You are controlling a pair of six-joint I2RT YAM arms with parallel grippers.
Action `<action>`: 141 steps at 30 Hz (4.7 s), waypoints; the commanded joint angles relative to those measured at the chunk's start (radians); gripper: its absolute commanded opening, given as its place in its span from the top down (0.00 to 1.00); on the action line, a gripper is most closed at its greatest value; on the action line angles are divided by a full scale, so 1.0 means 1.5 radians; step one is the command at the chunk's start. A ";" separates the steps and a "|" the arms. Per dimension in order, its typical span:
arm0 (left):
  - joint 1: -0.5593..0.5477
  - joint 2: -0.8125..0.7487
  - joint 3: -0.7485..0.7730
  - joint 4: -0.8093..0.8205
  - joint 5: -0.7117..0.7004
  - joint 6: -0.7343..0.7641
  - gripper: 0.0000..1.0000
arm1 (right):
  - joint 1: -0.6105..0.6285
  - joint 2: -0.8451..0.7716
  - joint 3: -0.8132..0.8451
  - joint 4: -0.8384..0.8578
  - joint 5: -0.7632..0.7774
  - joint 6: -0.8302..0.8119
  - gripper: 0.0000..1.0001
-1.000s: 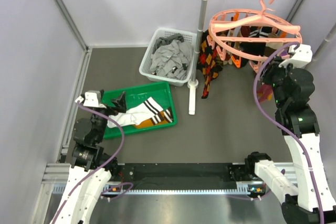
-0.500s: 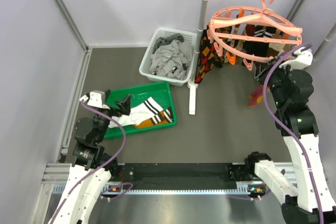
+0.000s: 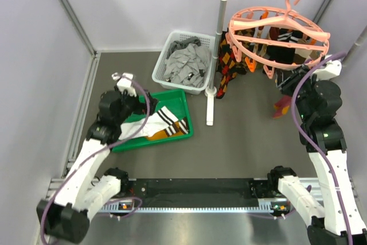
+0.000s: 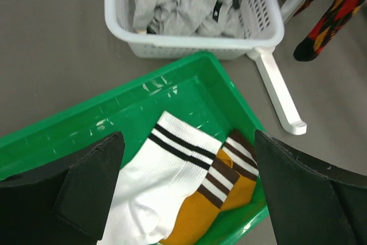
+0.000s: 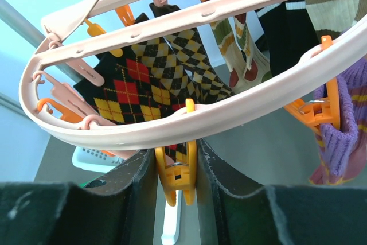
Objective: Clip the socks to the hanger
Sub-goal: Open the clamp at the hanger, then pick up the sock from the bin, then clamp the sock onto the hanger.
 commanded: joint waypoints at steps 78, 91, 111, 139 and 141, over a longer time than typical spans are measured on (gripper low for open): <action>-0.261 0.203 0.282 0.060 0.038 -0.020 1.00 | 0.006 -0.010 0.020 0.028 -0.043 0.011 1.00; -0.429 0.347 0.309 0.312 0.020 -0.053 1.00 | 0.005 -0.005 0.021 0.037 -0.085 0.038 1.00; -0.522 0.593 0.472 0.393 0.028 -0.055 1.00 | 0.005 0.005 0.017 0.036 -0.122 0.044 1.00; -0.534 0.651 0.568 0.314 0.014 -0.012 1.00 | 0.006 0.008 0.000 0.021 -0.130 0.019 1.00; -0.534 0.650 0.570 0.314 0.013 -0.010 1.00 | 0.005 0.008 -0.002 0.020 -0.127 0.018 1.00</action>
